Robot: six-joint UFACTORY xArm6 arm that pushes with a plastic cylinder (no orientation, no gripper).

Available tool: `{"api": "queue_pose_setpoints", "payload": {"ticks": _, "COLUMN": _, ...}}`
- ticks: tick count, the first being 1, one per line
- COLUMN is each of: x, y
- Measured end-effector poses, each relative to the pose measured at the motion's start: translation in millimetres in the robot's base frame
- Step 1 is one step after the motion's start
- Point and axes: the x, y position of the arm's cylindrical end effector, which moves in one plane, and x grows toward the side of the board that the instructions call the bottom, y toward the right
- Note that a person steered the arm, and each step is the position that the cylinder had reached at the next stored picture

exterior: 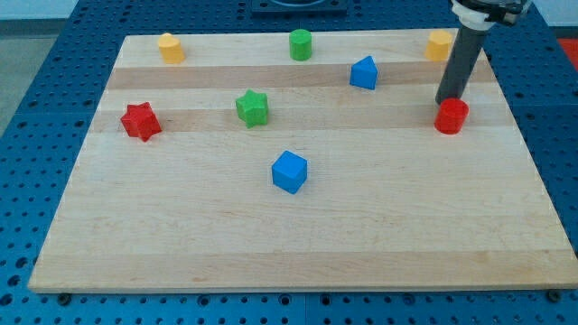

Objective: Move red circle to center right

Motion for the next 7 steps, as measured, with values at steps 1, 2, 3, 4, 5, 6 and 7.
{"api": "queue_pose_setpoints", "payload": {"ticks": 1, "x": 0.5, "y": 0.0}}
{"api": "queue_pose_setpoints", "payload": {"ticks": 2, "x": 2.4, "y": 1.3}}
{"api": "queue_pose_setpoints", "payload": {"ticks": 3, "x": 4.3, "y": 1.3}}
{"api": "queue_pose_setpoints", "payload": {"ticks": 4, "x": 4.3, "y": 1.3}}
{"api": "queue_pose_setpoints", "payload": {"ticks": 5, "x": 2.3, "y": 1.3}}
{"api": "queue_pose_setpoints", "payload": {"ticks": 6, "x": -6.5, "y": 0.9}}
{"api": "queue_pose_setpoints", "payload": {"ticks": 7, "x": -7.8, "y": -25.8}}
